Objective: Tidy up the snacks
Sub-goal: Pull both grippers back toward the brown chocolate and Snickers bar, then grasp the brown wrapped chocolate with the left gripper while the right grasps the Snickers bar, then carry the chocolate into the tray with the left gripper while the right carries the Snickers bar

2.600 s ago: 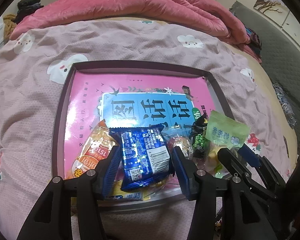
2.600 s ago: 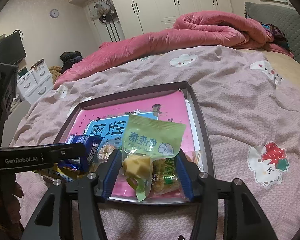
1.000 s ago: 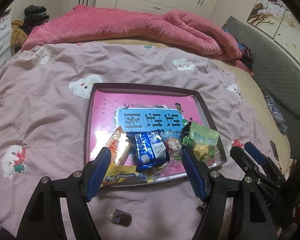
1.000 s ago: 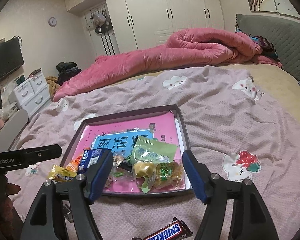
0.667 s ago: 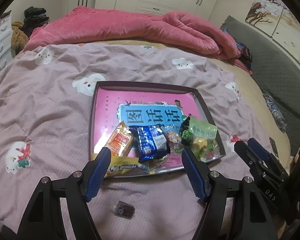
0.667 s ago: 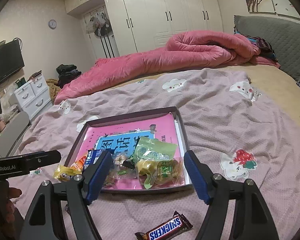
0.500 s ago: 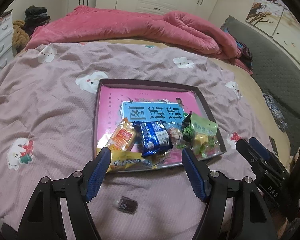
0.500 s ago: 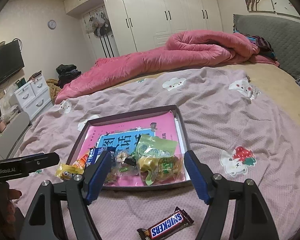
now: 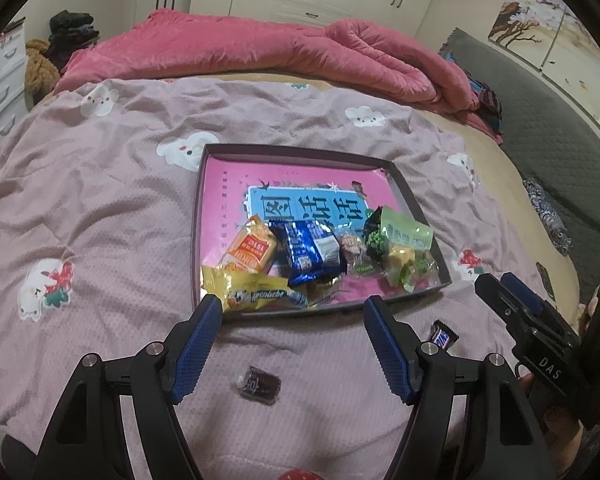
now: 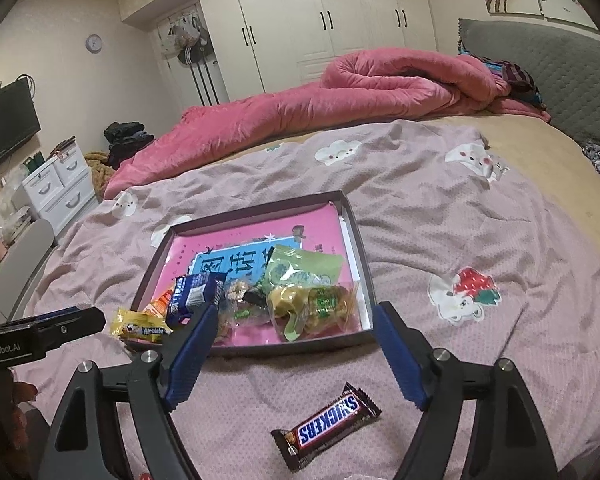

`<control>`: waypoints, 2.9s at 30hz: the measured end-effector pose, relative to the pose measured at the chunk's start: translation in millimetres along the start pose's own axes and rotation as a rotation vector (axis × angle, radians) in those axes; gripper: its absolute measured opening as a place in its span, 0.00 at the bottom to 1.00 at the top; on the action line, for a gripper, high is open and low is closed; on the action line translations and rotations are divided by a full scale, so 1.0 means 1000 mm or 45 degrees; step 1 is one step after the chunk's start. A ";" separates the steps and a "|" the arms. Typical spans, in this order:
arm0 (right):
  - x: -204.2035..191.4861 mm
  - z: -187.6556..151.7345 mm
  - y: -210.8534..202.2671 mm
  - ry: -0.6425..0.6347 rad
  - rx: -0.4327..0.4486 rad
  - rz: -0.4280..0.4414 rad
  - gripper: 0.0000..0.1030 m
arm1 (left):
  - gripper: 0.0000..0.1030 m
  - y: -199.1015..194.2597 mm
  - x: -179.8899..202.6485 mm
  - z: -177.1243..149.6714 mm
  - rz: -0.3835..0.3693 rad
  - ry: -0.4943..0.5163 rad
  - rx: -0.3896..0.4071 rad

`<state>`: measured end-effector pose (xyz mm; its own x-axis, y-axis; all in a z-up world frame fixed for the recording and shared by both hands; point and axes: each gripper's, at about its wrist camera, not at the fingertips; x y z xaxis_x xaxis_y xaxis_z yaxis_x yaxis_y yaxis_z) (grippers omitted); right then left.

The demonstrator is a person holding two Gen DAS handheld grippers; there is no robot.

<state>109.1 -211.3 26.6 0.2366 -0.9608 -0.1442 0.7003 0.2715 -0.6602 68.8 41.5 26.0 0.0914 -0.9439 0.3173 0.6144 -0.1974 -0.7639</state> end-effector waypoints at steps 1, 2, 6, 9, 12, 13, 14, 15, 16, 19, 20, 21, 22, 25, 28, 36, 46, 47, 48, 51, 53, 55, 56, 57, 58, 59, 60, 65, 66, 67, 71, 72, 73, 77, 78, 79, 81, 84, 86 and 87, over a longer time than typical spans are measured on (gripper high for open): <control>0.000 -0.001 0.000 0.001 -0.003 -0.005 0.77 | 0.73 0.001 0.000 -0.002 0.000 0.001 -0.006; 0.001 -0.002 0.000 0.002 -0.007 -0.009 0.77 | 0.73 0.001 -0.001 -0.004 0.001 0.000 -0.010; 0.003 -0.006 0.002 0.004 -0.029 -0.011 0.77 | 0.73 0.003 -0.001 -0.009 0.007 0.005 -0.030; 0.003 -0.007 0.004 0.009 -0.037 -0.012 0.77 | 0.73 0.006 0.000 -0.014 0.008 0.019 -0.046; 0.004 -0.010 0.004 0.023 -0.048 -0.009 0.77 | 0.73 0.009 0.002 -0.018 0.006 0.029 -0.065; 0.004 -0.011 0.004 0.026 -0.052 -0.008 0.77 | 0.73 0.009 0.003 -0.019 0.008 0.034 -0.069; 0.005 -0.011 0.004 0.027 -0.055 -0.009 0.77 | 0.73 0.010 0.003 -0.020 0.011 0.037 -0.072; 0.005 -0.012 0.004 0.029 -0.061 -0.011 0.77 | 0.73 0.010 0.004 -0.021 0.010 0.042 -0.076; 0.005 -0.014 0.004 0.034 -0.063 -0.017 0.77 | 0.73 0.011 0.004 -0.022 0.008 0.046 -0.080; 0.007 -0.017 0.006 0.057 -0.085 -0.026 0.77 | 0.73 0.013 0.004 -0.025 0.010 0.047 -0.091; 0.008 -0.019 0.006 0.064 -0.093 -0.027 0.77 | 0.73 0.014 0.003 -0.027 0.012 0.047 -0.097; 0.009 -0.022 0.007 0.072 -0.107 -0.030 0.77 | 0.73 0.016 0.003 -0.029 0.014 0.047 -0.104; 0.009 -0.024 0.009 0.077 -0.120 -0.034 0.77 | 0.73 0.018 0.003 -0.031 0.013 0.050 -0.115; 0.013 -0.030 0.012 0.100 -0.161 -0.045 0.77 | 0.73 0.024 0.001 -0.040 0.021 0.055 -0.148; 0.016 -0.037 0.018 0.114 -0.218 -0.060 0.77 | 0.73 0.028 -0.002 -0.047 0.025 0.053 -0.175; 0.024 -0.052 0.036 0.158 -0.354 -0.089 0.77 | 0.73 0.036 -0.013 -0.061 0.038 0.057 -0.221; 0.017 -0.070 0.057 0.132 -0.484 -0.029 0.55 | 0.73 0.050 -0.023 -0.072 0.035 0.050 -0.261; 0.016 -0.070 0.059 0.126 -0.489 -0.030 0.55 | 0.73 0.051 -0.023 -0.072 0.039 0.050 -0.265; 0.016 -0.071 0.061 0.122 -0.494 -0.034 0.54 | 0.73 0.052 -0.024 -0.072 0.041 0.047 -0.267; 0.015 -0.072 0.065 0.109 -0.491 -0.031 0.47 | 0.73 0.055 -0.027 -0.073 0.049 0.037 -0.263; 0.015 -0.073 0.068 0.093 -0.487 -0.025 0.45 | 0.73 0.057 -0.030 -0.072 0.065 0.035 -0.254; 0.012 -0.072 0.072 0.059 -0.475 -0.017 0.41 | 0.73 0.060 -0.033 -0.072 0.071 0.031 -0.256; 0.010 -0.072 0.074 0.042 -0.473 -0.014 0.40 | 0.73 0.061 -0.033 -0.072 0.068 0.030 -0.255; 0.009 -0.072 0.075 0.025 -0.470 -0.015 0.38 | 0.73 0.063 -0.034 -0.072 0.066 0.032 -0.254; 0.007 -0.071 0.075 0.010 -0.462 -0.012 0.37 | 0.73 0.064 -0.034 -0.072 0.070 0.034 -0.255; 0.006 -0.071 0.075 0.002 -0.456 -0.001 0.34 | 0.73 0.065 -0.034 -0.072 0.070 0.036 -0.255; 0.004 -0.071 0.074 -0.003 -0.451 0.014 0.31 | 0.72 0.066 -0.034 -0.072 0.071 0.038 -0.252; -0.003 -0.070 0.070 -0.038 -0.438 0.053 0.29 | 0.56 0.071 -0.033 -0.073 0.074 0.042 -0.248; -0.004 -0.070 0.070 -0.039 -0.435 0.055 0.29 | 0.48 0.072 -0.032 -0.073 0.078 0.046 -0.247; -0.004 -0.070 0.069 -0.040 -0.431 0.057 0.29 | 0.41 0.072 -0.032 -0.073 0.073 0.049 -0.244; -0.004 -0.068 0.065 -0.037 -0.410 0.069 0.29 | 0.37 0.073 -0.032 -0.074 0.049 0.041 -0.238; -0.004 -0.068 0.064 -0.038 -0.404 0.072 0.29 | 0.36 0.072 -0.032 -0.074 0.044 0.038 -0.235; -0.005 -0.066 0.063 -0.040 -0.397 0.076 0.29 | 0.36 0.071 -0.033 -0.074 0.039 0.032 -0.229; -0.009 -0.063 0.056 -0.054 -0.358 0.104 0.29 | 0.36 0.061 -0.031 -0.073 0.025 0.010 -0.219; -0.010 -0.061 0.054 -0.061 -0.342 0.113 0.29 | 0.36 0.058 -0.029 -0.072 0.021 0.006 -0.216; -0.012 -0.060 0.052 -0.066 -0.329 0.118 0.29 | 0.36 0.054 -0.027 -0.072 0.016 0.008 -0.206; -0.015 -0.059 0.049 -0.078 -0.306 0.132 0.29 | 0.36 0.050 -0.023 -0.070 0.011 0.021 -0.193; -0.020 -0.056 0.045 -0.100 -0.278 0.151 0.29 | 0.36 0.043 -0.020 -0.067 0.007 0.021 -0.177; -0.022 -0.055 0.042 -0.108 -0.259 0.164 0.29 | 0.36 0.039 -0.019 -0.065 0.003 0.016 -0.166; -0.023 -0.054 0.040 -0.113 -0.251 0.171 0.29 | 0.36 0.037 -0.019 -0.064 0.001 0.012 -0.164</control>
<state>95.3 -181.3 -37.0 0.3831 -0.9058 -0.1812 0.5158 0.3725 -0.7715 40.2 35.2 -44.2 0.0839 -0.9465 0.3116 0.5084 -0.2282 -0.8303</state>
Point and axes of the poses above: each gripper's, at about its wrist camera, not at the fingertips, and y roughly the way its jaws point, x to its right, z to its top, and after that the axes turned 5 degrees about -z, right-handed
